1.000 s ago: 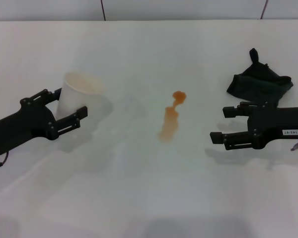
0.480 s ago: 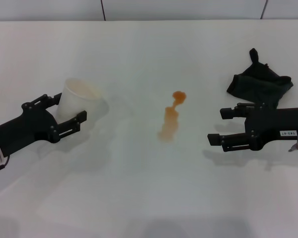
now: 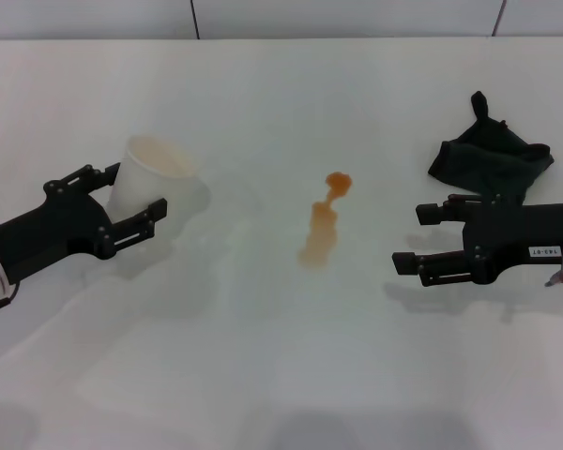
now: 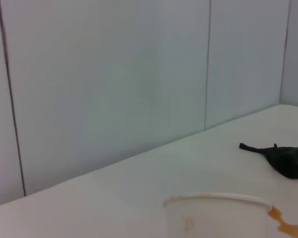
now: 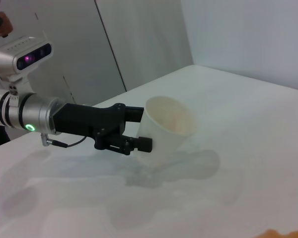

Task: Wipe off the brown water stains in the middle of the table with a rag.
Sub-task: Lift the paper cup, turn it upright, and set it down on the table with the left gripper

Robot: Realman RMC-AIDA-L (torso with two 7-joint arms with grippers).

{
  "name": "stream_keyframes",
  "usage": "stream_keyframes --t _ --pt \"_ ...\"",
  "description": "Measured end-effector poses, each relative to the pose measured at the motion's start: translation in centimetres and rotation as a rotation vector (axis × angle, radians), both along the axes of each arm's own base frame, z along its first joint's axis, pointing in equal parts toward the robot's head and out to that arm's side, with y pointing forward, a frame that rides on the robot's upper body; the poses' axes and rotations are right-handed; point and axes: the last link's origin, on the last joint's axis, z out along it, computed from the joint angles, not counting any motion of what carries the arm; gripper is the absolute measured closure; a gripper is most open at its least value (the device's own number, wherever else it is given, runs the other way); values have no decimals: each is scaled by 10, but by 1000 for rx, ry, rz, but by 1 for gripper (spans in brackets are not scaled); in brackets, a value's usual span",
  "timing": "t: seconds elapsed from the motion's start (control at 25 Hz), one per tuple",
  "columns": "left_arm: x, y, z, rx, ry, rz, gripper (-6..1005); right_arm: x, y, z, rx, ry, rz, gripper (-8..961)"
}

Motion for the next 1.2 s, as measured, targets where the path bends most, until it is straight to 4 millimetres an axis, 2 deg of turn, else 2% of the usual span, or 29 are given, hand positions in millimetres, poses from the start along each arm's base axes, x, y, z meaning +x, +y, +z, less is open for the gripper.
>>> stream_keyframes --t 0.68,1.2 --pt "0 5 -2 11 40 -15 218 -4 0 -1 -6 0 8 99" --pt "-8 -7 -6 19 49 -10 219 -4 0 -1 -8 -5 8 99"
